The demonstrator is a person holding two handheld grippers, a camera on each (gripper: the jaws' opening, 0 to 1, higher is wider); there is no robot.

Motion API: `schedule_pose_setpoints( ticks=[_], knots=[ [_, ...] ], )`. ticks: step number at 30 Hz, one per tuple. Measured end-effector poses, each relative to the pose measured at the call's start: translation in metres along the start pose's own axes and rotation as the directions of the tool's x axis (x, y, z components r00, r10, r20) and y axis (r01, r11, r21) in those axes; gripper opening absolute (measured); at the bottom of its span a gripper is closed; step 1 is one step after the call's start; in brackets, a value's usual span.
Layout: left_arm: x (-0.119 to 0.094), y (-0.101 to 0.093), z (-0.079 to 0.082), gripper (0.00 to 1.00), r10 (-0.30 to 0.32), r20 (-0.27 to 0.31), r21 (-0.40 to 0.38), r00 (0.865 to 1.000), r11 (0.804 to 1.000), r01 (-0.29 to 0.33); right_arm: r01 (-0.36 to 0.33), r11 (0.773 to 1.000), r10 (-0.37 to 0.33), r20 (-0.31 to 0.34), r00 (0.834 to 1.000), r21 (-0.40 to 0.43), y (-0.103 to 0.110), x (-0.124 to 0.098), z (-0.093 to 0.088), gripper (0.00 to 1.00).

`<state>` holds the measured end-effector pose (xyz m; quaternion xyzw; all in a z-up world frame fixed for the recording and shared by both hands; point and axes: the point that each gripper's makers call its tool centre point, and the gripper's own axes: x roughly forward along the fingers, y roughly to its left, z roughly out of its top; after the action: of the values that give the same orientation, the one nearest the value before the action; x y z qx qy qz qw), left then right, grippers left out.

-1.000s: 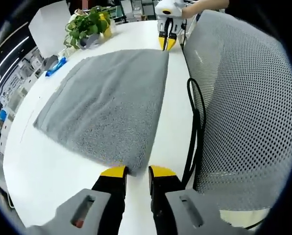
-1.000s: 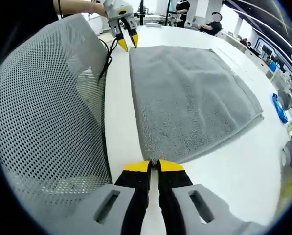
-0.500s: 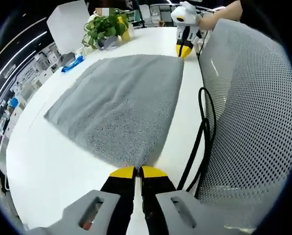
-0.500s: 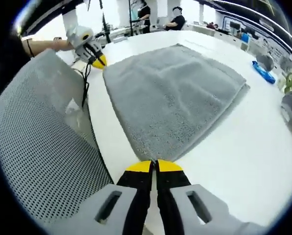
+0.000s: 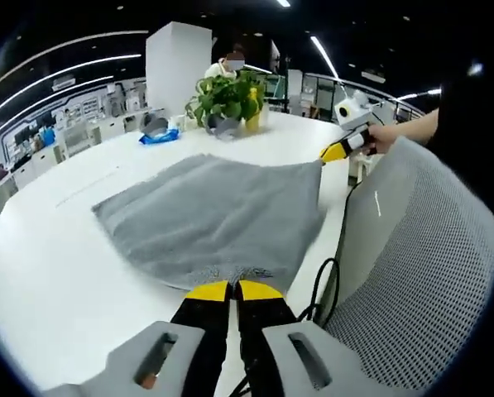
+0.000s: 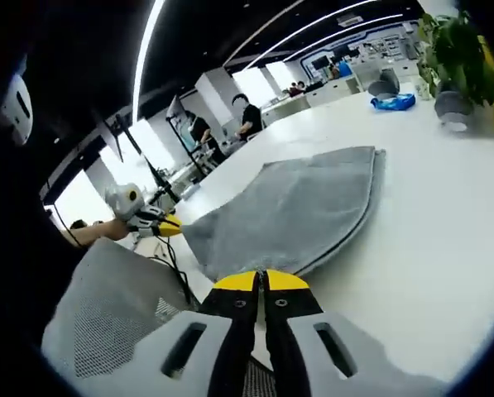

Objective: Fold the towel on the table until its edges align and the towel forms a compact rectangular stack.

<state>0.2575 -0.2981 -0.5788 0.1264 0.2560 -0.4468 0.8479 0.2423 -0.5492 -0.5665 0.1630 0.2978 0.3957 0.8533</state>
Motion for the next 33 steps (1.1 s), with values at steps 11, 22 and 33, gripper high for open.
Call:
schedule_pose_setpoints(
  ticks=[11,22,33],
  knots=[
    [-0.020,-0.002,0.042,0.03,0.037,0.171,-0.097,0.985,0.995,-0.020,-0.068,0.998,0.068,0.097,0.993,-0.004,0.015,-0.007,0.028,0.00],
    [-0.045,-0.006,0.074,0.03,0.089,0.308,-0.172,0.947,0.984,-0.037,-0.113,0.994,0.109,0.209,0.972,0.010,0.029,-0.017,0.053,0.00],
    [-0.049,-0.015,0.107,0.03,0.103,0.394,-0.207,0.914,0.978,-0.021,-0.163,0.987,0.158,0.275,0.948,-0.006,0.045,-0.018,0.077,0.00]
  ],
)
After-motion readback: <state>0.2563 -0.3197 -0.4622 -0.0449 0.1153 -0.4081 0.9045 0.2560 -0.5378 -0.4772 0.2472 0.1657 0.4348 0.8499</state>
